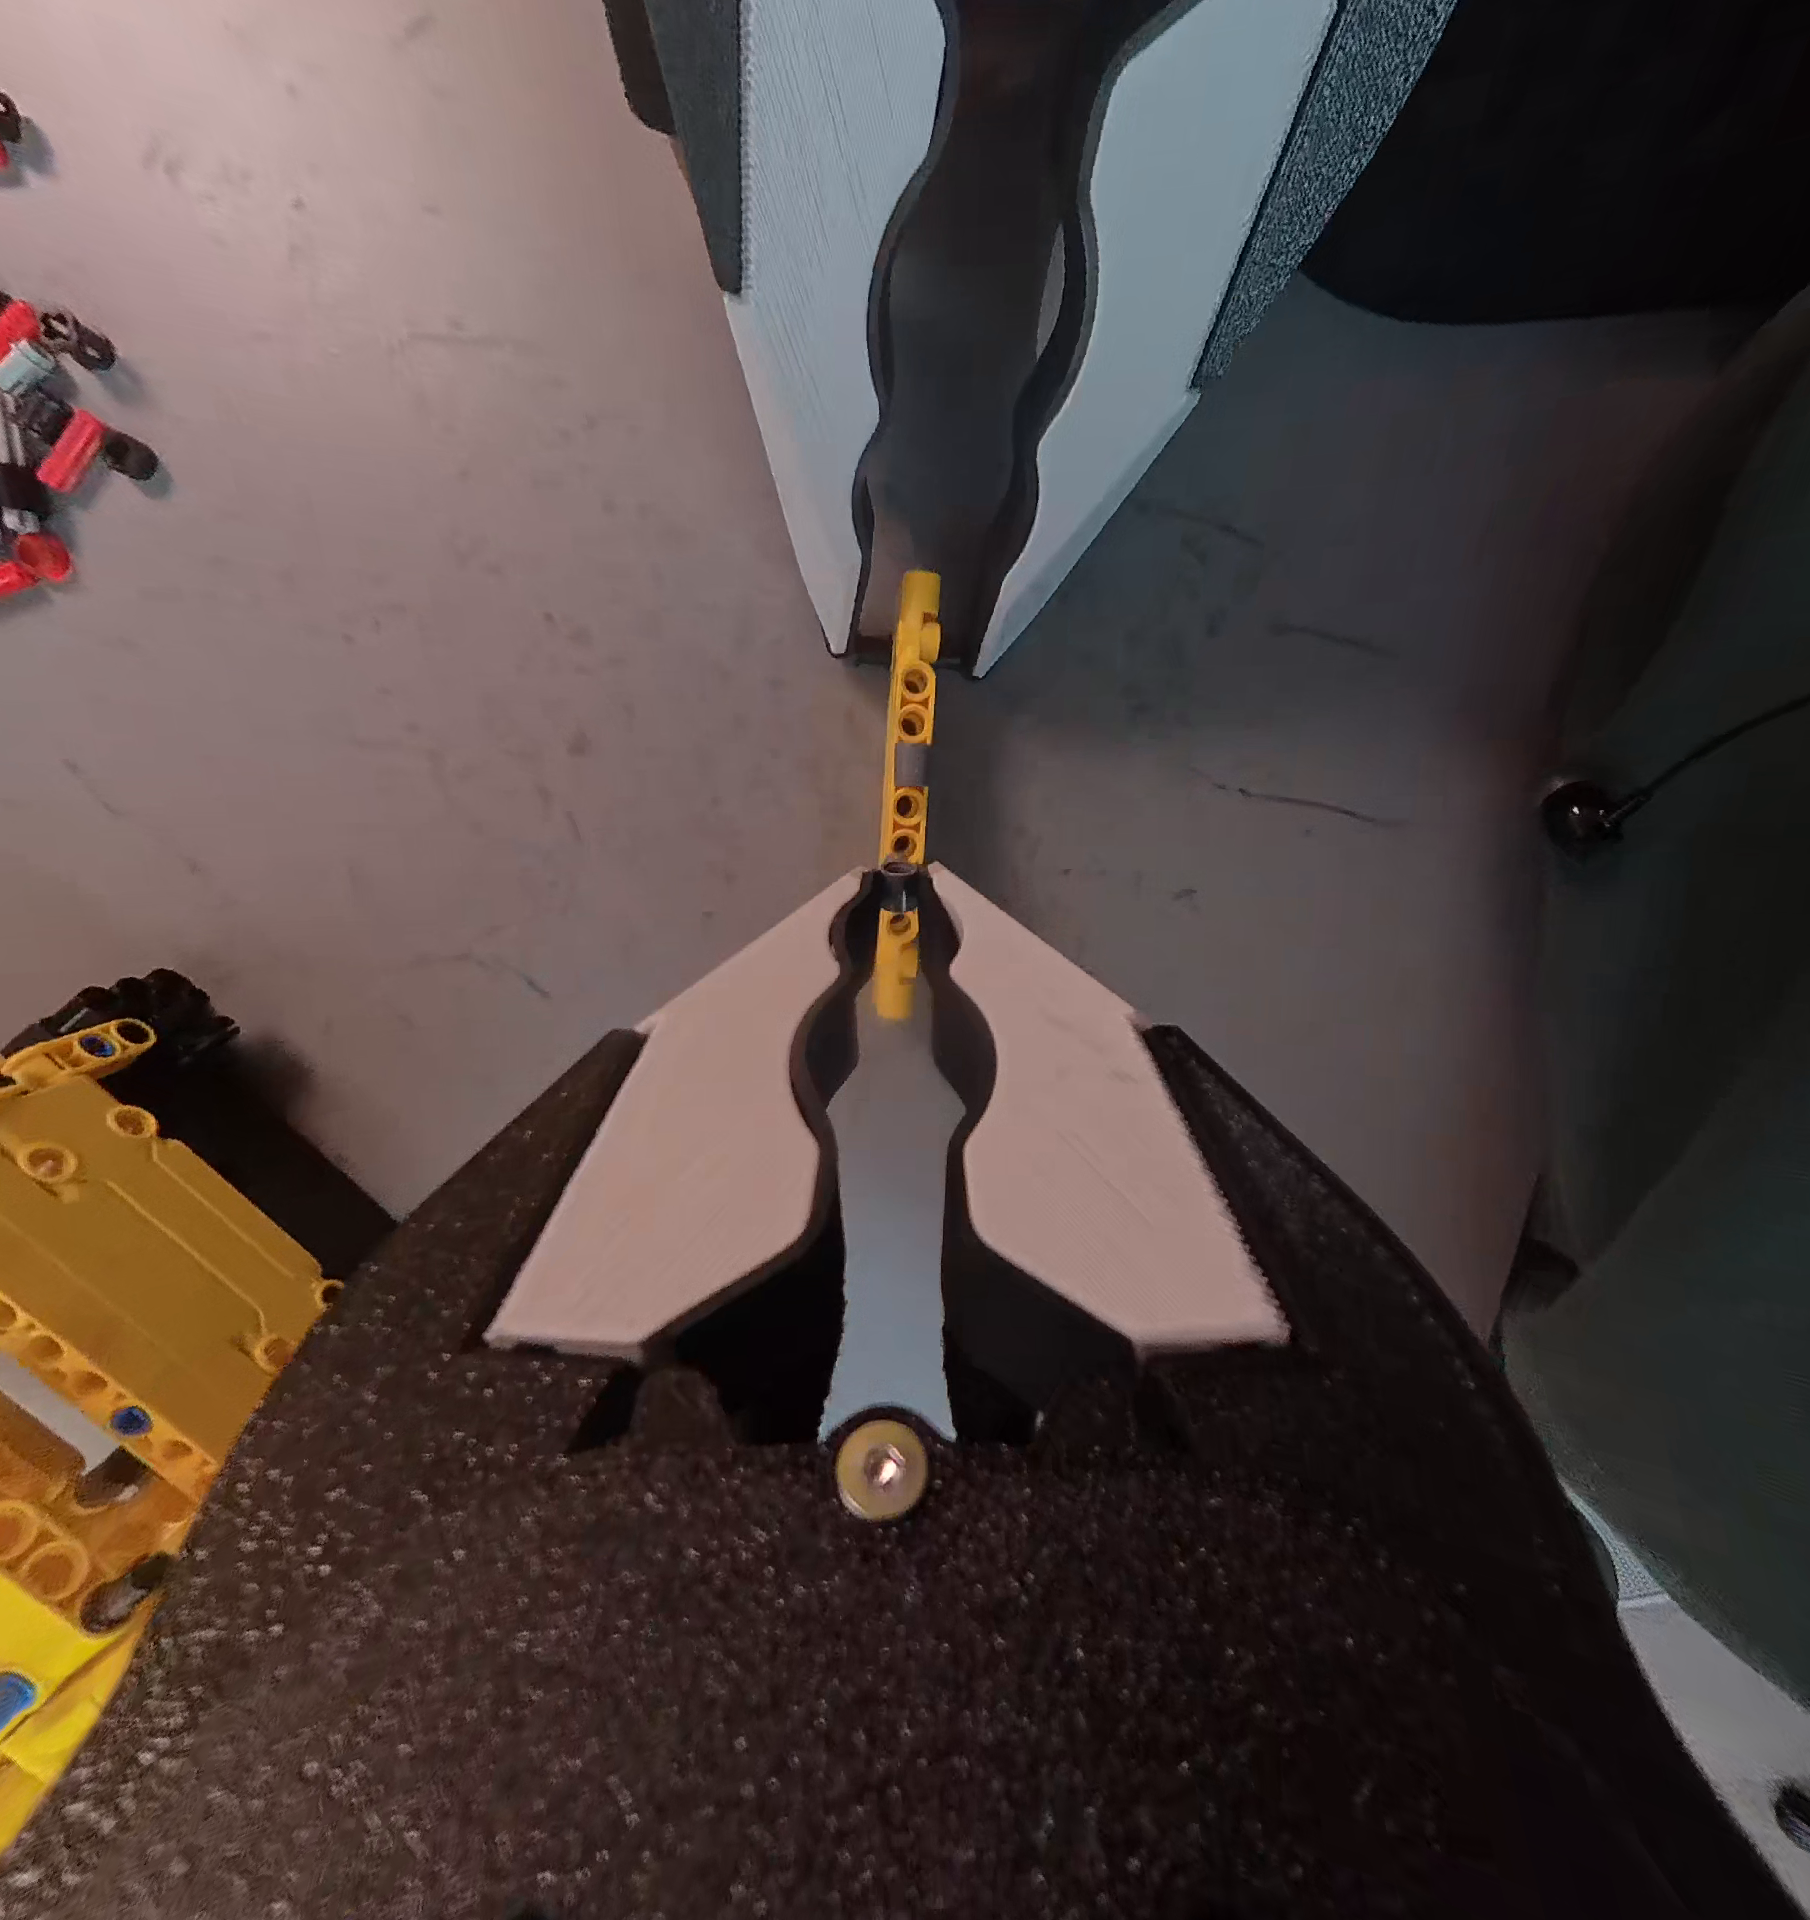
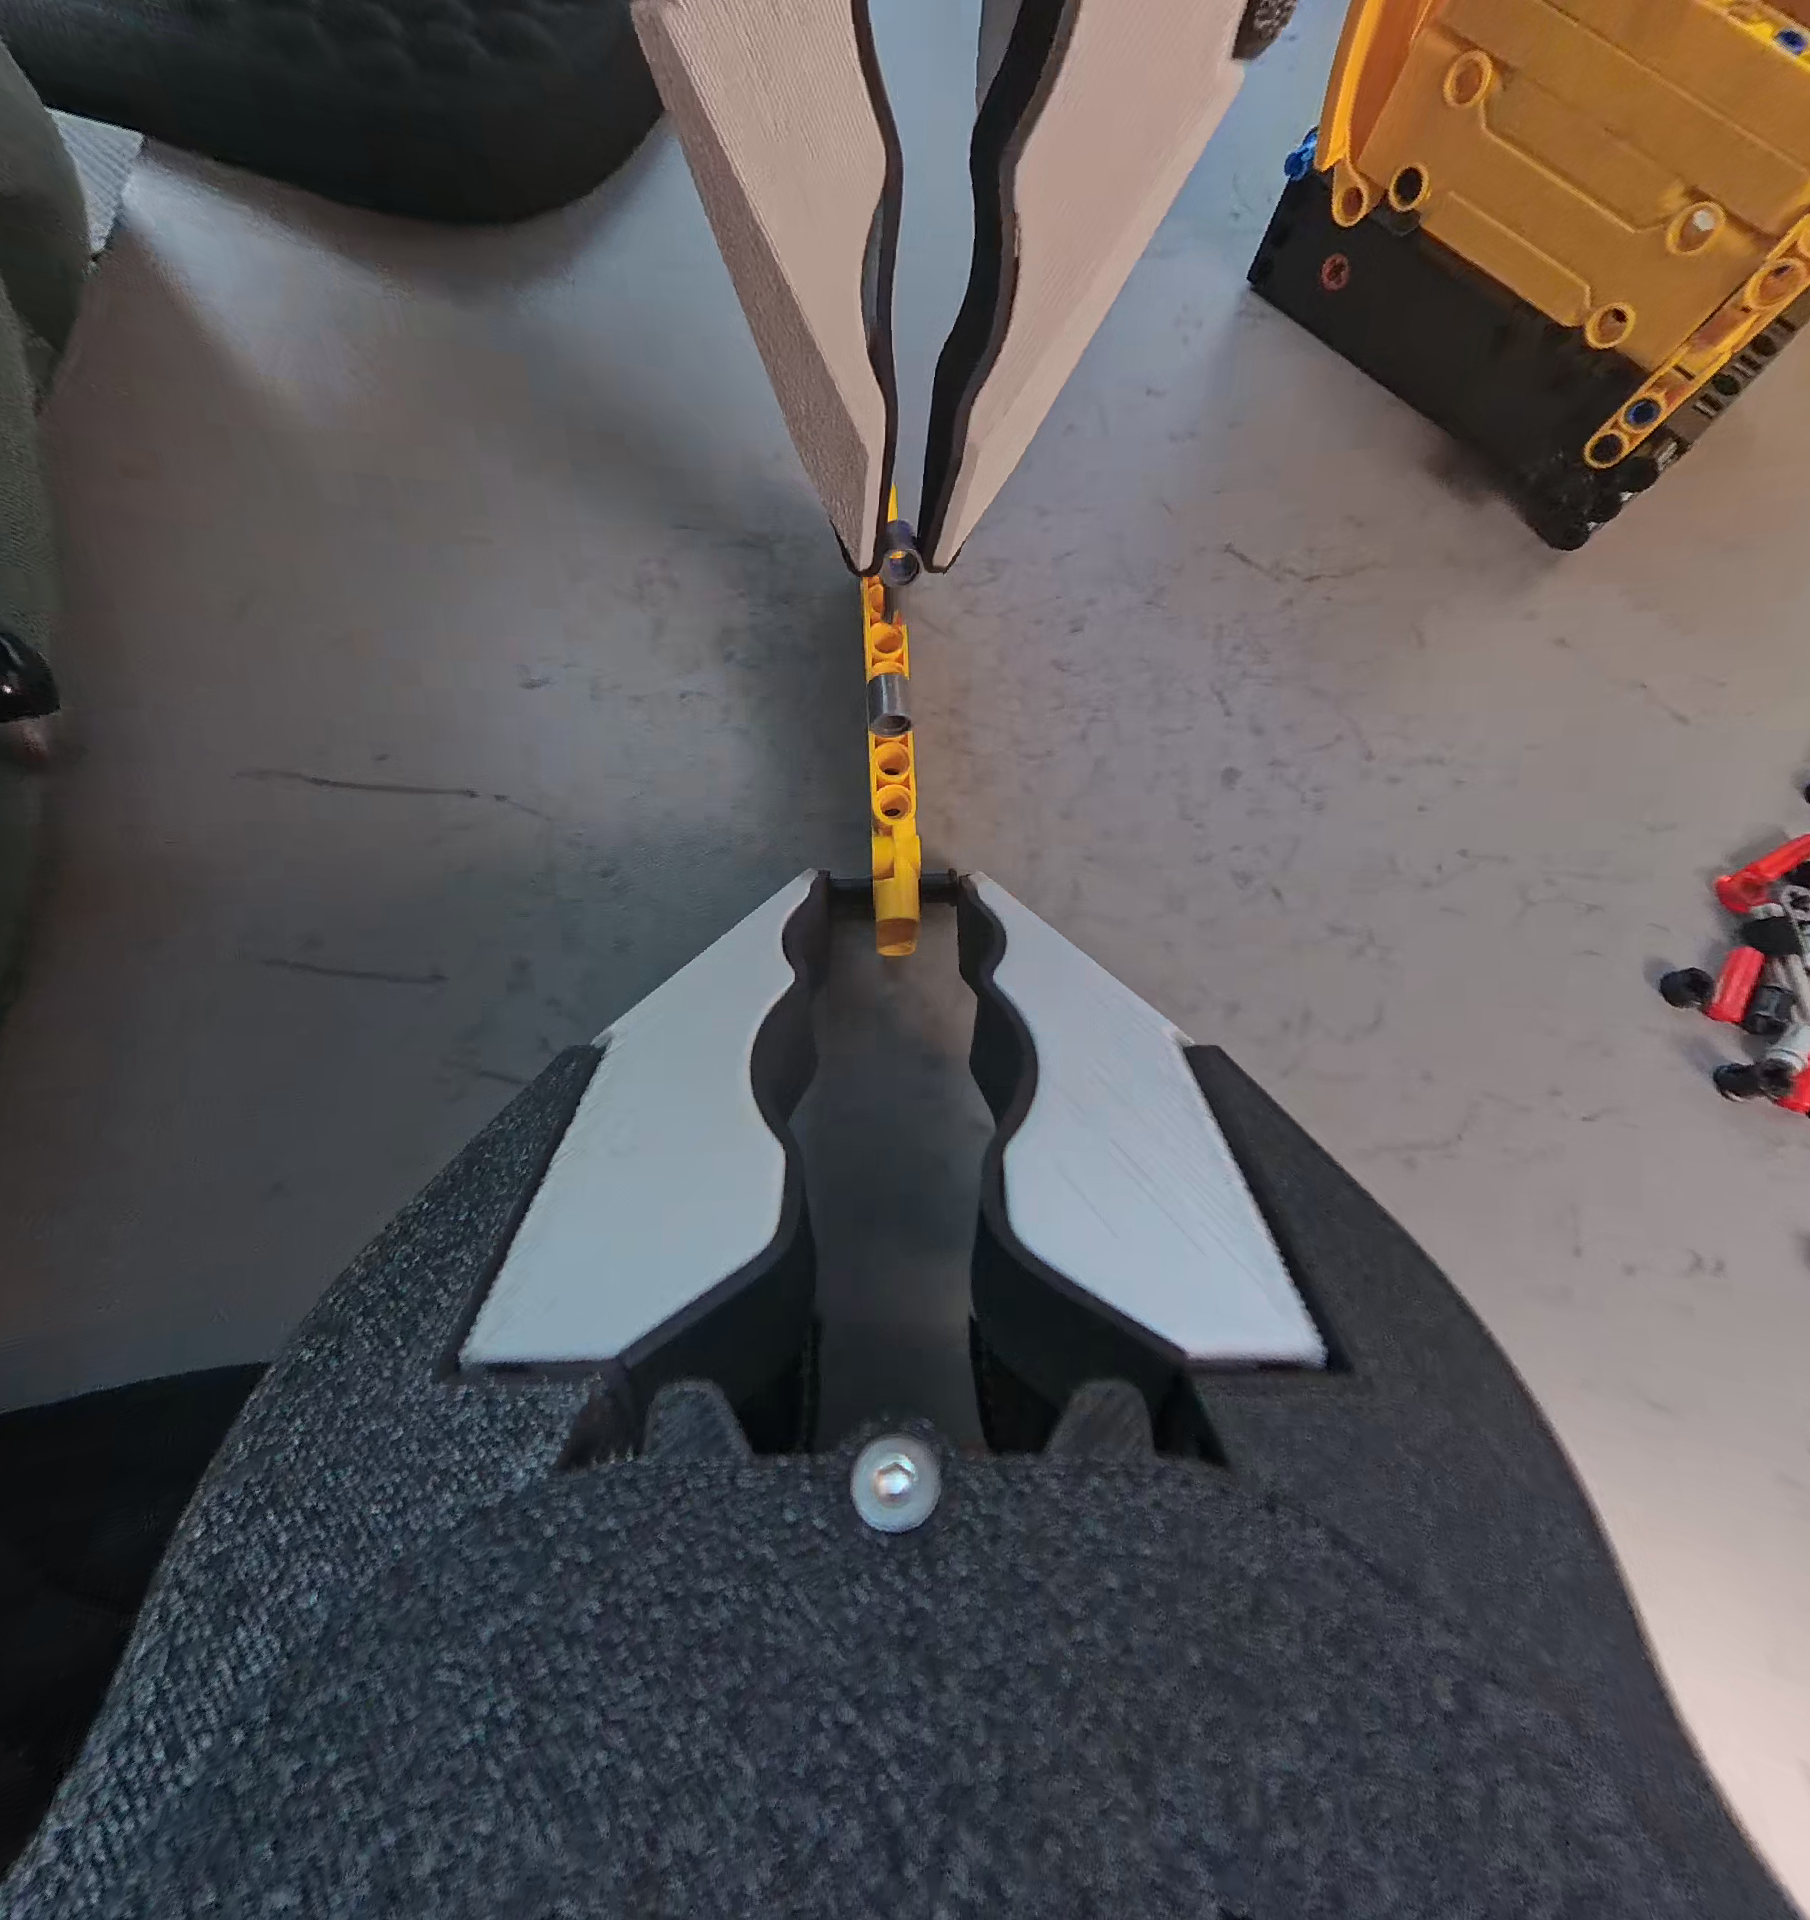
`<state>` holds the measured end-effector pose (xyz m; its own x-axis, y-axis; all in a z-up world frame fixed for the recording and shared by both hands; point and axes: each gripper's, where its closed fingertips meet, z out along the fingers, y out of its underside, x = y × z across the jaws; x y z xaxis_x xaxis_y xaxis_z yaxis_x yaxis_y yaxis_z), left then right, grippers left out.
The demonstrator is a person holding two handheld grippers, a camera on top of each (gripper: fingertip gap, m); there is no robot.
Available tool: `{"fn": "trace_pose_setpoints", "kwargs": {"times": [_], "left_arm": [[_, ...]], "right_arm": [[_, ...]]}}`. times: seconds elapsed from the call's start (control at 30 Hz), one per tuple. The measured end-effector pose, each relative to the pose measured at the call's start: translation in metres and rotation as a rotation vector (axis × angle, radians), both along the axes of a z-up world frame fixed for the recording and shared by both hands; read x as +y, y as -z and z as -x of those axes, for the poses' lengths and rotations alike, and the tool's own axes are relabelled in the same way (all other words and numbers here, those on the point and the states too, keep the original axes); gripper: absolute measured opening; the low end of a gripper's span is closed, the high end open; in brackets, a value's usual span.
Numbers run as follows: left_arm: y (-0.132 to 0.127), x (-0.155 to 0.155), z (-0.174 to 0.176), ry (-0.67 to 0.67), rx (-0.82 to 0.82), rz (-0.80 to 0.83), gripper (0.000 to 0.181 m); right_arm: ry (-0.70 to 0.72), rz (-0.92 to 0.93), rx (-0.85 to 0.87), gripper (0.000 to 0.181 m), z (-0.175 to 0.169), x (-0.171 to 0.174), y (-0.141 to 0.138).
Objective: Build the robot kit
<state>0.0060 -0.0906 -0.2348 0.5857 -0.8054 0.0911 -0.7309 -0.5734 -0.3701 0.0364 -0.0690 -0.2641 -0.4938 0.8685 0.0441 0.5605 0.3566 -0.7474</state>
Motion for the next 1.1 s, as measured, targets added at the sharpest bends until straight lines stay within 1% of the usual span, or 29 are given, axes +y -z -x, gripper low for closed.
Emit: {"fn": "trace_pose_setpoints", "kwargs": {"times": [0.3,0.53,0.73,0.87,0.97,1.1], "left_arm": [[0.0005,0.0028,-0.0076,0.039,0.058,0.031,0.006],[0.0011,0.0025,-0.0048,0.058,0.111,0.008,0.006],[0.0015,0.0043,-0.0063,0.073,0.113,0.017,0.005],[0.0018,0.0042,-0.0067,0.084,0.118,0.022,0.005],[0.0018,0.0043,-0.0066,0.086,0.096,0.014,0.005],[0.0019,0.0039,-0.0056,0.091,0.046,0.020,0.005]], "right_arm": [[0.007,0.000,0.007,0.024,0.0003,0.0002,0.0000],[-0.009,-0.003,0.009,0.024,-0.0009,-0.0005,0.0001],[-0.010,-0.001,0.017,0.024,-0.0001,-0.0003,-0.0006],[-0.029,-0.006,0.051,0.023,0.0011,-0.0020,-0.0044],[-0.061,-0.003,0.082,0.017,0.0021,-0.0061,-0.0088],[-0.071,-0.025,0.079,0.016,0.0040,-0.0063,-0.0065]]}}
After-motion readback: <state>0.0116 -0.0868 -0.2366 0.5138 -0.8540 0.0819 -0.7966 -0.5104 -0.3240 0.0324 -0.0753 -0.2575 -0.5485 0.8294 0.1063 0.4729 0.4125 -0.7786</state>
